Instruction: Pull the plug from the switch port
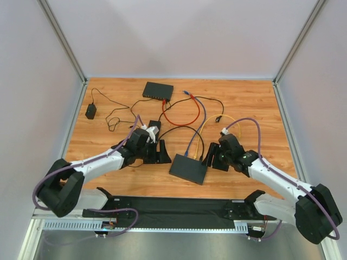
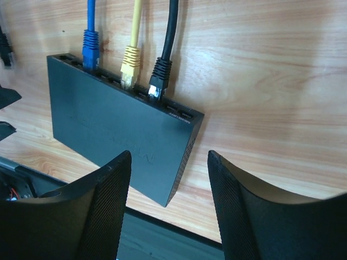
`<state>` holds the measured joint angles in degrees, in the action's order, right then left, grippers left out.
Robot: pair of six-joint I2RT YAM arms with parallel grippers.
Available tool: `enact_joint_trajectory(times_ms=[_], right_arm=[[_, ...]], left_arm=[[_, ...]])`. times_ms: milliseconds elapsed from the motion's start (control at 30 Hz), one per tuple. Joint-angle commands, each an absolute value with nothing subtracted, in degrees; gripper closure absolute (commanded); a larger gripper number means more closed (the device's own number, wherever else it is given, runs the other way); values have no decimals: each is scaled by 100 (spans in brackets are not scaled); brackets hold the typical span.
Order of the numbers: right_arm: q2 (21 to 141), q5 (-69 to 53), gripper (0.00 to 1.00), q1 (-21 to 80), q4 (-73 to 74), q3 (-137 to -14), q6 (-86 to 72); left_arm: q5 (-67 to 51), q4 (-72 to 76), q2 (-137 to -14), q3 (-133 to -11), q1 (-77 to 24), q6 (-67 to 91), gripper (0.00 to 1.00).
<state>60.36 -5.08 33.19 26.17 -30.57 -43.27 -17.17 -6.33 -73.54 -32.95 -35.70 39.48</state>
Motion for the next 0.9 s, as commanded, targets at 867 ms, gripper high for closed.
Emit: enact_joint_trajectory(times_ms=[867], right_arm=[[8112, -2918, 46, 3296, 527, -3410, -3893]], left_arm=[[-1953, 1003, -7253, -2259, -4228, 5168, 25]])
